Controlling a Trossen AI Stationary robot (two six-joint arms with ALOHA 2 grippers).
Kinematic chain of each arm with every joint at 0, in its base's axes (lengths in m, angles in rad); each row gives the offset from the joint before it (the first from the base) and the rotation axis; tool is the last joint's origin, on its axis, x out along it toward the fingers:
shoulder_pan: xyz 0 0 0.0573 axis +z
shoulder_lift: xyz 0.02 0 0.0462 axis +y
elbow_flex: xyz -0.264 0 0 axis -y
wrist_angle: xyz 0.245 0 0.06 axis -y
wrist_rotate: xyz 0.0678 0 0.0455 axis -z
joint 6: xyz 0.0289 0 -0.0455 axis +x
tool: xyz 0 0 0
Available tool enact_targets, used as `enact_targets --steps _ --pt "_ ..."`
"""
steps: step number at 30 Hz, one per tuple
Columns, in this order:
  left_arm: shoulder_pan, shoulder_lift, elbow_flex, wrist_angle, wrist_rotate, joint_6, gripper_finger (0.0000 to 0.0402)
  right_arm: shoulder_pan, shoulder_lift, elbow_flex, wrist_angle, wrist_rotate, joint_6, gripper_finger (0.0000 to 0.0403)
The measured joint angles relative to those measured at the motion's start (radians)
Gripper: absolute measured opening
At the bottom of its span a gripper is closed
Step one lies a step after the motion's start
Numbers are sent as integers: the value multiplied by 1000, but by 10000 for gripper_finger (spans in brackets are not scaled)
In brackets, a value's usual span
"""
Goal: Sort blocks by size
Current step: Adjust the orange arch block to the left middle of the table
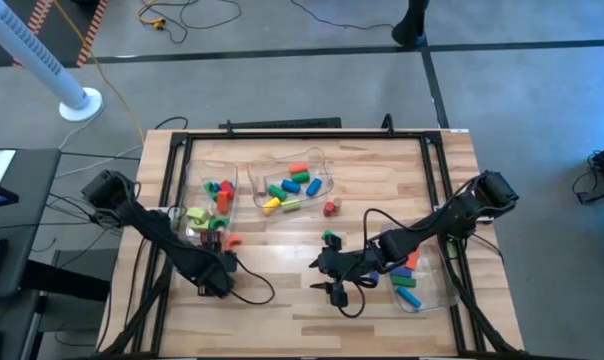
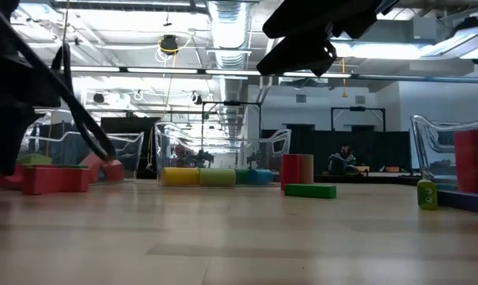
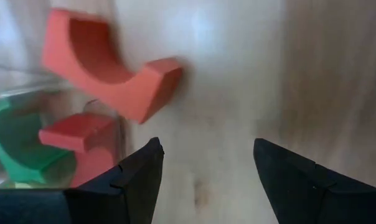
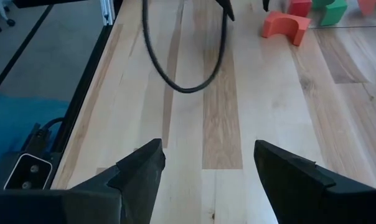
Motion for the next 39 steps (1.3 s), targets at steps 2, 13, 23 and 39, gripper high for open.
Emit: enact_targets --steps 2,13,23,39 --pt "2 3 -1 1 -28 -29 245 1 0 0 0 0 0 282" --pt "29 5 0 408 -34 197 245 7 0 0 1 0 4 282" --pt "34 5 18 340 -89 261 245 44 0 -1 -15 -1 6 282" --pt "142 3 23 345 -181 424 245 35 0 -1 -20 0 6 282"
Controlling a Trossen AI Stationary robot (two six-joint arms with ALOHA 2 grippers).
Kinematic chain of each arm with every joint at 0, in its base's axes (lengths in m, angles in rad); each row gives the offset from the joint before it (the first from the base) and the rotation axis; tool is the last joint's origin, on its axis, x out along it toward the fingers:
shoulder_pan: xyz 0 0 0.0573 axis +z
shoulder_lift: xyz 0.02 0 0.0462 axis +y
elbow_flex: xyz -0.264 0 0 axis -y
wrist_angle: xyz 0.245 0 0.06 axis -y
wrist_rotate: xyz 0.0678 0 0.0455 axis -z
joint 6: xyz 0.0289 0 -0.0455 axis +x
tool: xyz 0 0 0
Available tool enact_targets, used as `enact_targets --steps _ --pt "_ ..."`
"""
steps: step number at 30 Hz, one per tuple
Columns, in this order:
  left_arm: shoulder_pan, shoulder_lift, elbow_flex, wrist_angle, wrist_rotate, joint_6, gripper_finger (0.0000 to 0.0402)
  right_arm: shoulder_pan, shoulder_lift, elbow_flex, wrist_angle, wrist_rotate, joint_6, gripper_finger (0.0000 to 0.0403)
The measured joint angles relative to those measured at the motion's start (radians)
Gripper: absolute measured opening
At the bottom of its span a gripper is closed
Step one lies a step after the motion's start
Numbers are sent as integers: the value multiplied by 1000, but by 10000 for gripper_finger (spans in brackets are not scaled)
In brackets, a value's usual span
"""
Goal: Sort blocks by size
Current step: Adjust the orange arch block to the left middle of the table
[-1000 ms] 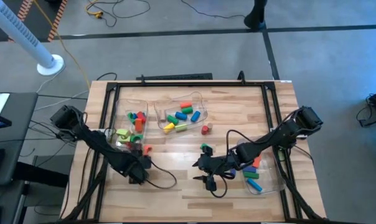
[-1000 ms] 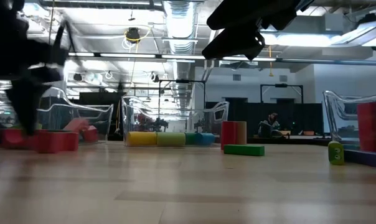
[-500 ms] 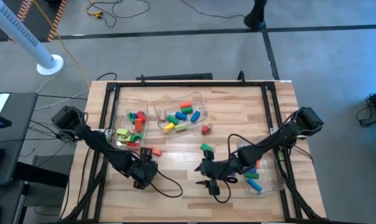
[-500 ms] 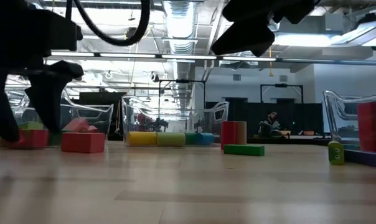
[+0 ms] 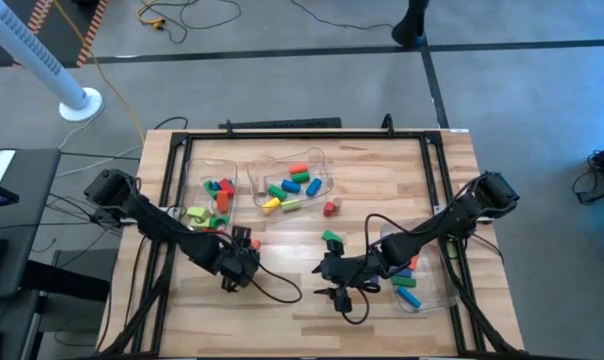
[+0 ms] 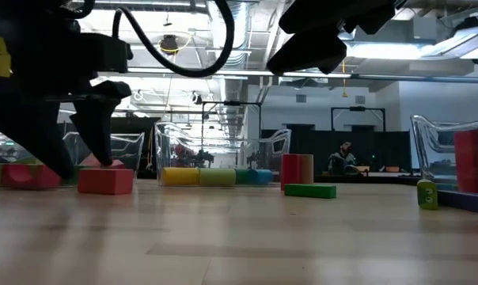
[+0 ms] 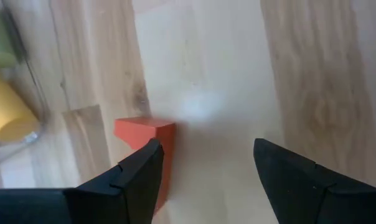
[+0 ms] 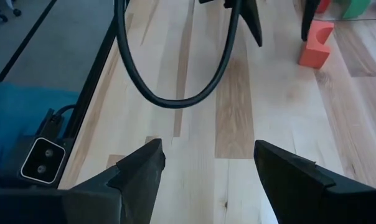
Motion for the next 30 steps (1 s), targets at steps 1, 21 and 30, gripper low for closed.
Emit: enact_targets --steps 1,21,30 --pt "5 0 0 0 -6 9 245 0 0 0 -2 0 0 282" --pt "106 0 1 -49 12 43 220 -1 0 0 -5 0 -3 282" --pt "132 0 1 -15 74 69 193 6 0 0 -5 0 0 282"
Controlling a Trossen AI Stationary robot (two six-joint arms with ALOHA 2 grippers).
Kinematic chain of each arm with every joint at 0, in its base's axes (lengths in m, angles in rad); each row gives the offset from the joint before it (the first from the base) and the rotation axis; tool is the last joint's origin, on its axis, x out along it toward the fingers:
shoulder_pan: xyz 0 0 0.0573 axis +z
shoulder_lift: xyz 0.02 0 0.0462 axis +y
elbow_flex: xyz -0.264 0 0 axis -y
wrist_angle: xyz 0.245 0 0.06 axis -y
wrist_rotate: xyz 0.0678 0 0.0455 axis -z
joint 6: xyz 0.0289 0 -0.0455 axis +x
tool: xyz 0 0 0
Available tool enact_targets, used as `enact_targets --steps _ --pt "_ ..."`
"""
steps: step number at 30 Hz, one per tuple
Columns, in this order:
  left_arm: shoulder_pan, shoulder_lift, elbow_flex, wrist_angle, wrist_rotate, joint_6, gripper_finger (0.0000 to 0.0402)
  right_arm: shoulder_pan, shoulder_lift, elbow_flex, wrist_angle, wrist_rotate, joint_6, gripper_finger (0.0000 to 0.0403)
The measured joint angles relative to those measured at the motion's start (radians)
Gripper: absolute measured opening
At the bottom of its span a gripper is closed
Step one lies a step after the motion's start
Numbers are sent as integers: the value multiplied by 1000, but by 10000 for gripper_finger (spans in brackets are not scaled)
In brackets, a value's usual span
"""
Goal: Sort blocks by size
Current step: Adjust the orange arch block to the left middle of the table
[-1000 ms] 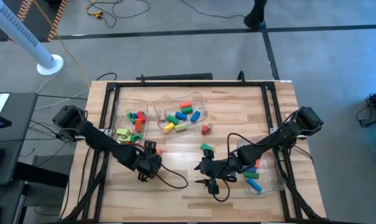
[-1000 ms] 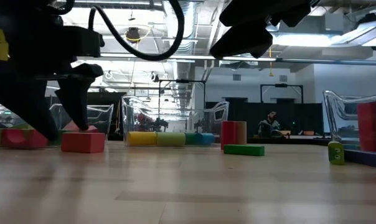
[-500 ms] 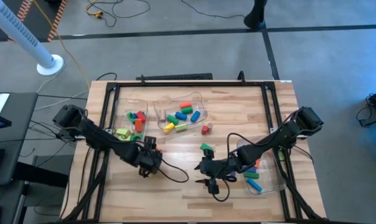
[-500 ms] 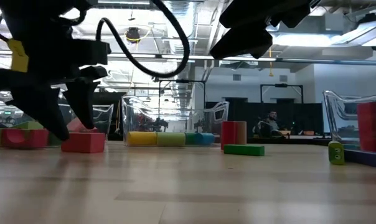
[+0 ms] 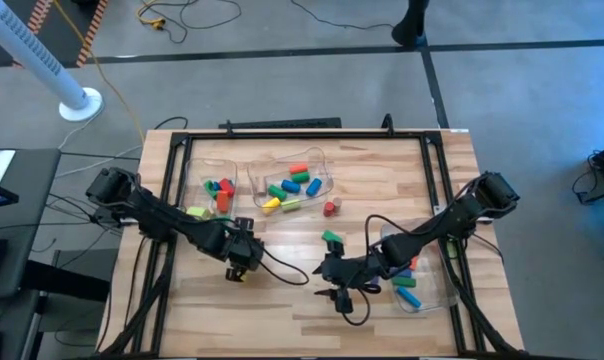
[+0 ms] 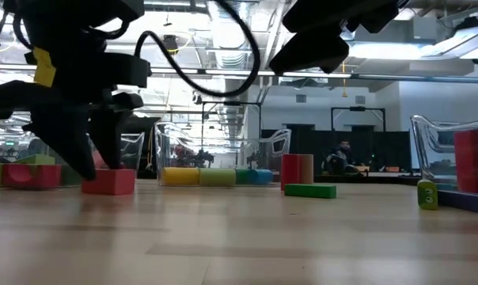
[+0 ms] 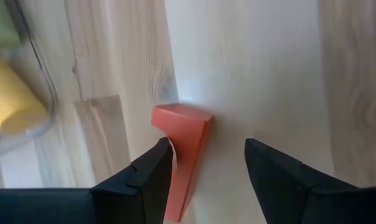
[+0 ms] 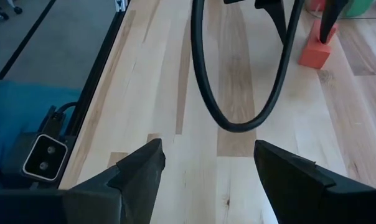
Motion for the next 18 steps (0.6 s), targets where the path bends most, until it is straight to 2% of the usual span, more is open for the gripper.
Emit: enact_targets --steps 9,13,18 --pt "19 0 0 19 4 19 193 5 0 0 0 0 5 282" --pt "37 0 0 18 49 19 190 12 0 0 0 0 12 282" --pt "45 0 0 14 58 15 182 21 0 0 0 0 16 282"
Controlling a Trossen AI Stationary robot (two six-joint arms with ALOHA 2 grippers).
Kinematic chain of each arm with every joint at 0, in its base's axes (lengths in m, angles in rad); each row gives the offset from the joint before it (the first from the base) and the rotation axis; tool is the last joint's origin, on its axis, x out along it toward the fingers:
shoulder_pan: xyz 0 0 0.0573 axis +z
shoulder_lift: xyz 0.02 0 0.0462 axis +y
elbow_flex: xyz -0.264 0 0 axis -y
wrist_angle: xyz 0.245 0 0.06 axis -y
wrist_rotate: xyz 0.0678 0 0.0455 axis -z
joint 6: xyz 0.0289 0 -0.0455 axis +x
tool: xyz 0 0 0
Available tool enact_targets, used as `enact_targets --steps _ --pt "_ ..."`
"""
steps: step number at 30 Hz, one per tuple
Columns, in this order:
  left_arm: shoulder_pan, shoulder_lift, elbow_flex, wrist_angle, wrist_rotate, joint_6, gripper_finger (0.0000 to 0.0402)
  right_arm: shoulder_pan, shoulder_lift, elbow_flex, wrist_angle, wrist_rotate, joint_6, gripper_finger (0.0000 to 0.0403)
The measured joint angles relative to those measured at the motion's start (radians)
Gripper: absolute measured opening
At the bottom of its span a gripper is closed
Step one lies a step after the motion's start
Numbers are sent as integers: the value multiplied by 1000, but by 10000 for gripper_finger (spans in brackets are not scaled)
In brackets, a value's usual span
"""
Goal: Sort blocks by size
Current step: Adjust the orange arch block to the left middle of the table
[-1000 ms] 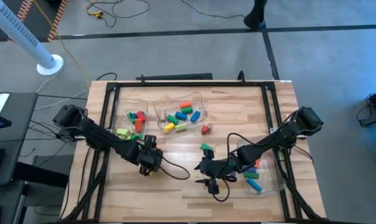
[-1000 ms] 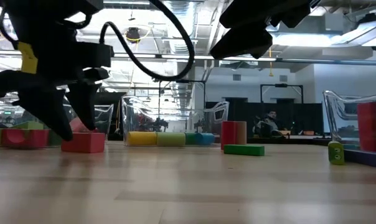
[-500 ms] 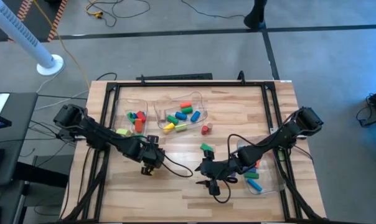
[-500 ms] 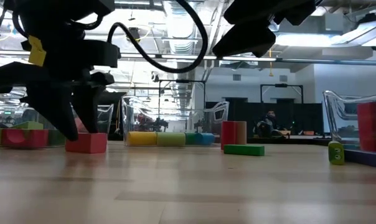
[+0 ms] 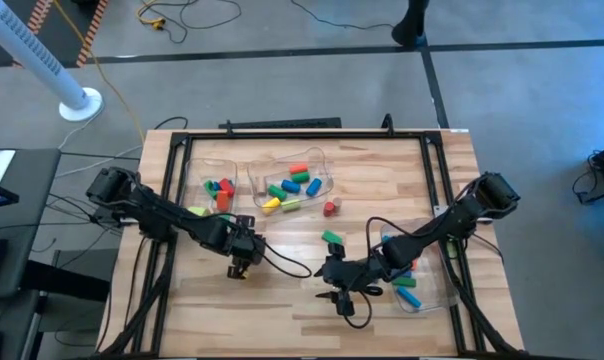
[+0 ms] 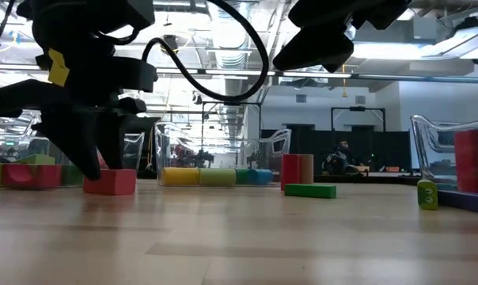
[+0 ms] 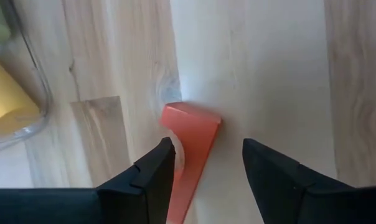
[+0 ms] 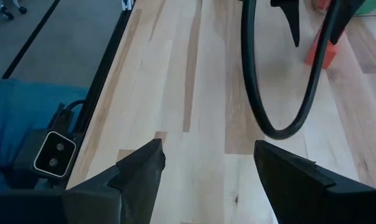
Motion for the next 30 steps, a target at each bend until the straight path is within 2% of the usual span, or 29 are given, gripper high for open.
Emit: enact_targets --steps 12,18,24,30 --pt "0 0 0 55 29 24 154 0 0 0 -22 0 0 282" --pt "0 0 0 123 135 38 154 0 0 1 -74 0 21 282" --pt "-7 0 0 151 294 40 154 2 0 1 -126 -4 27 282" --pt "-12 0 0 174 308 46 164 2 0 1 -168 -5 30 282"
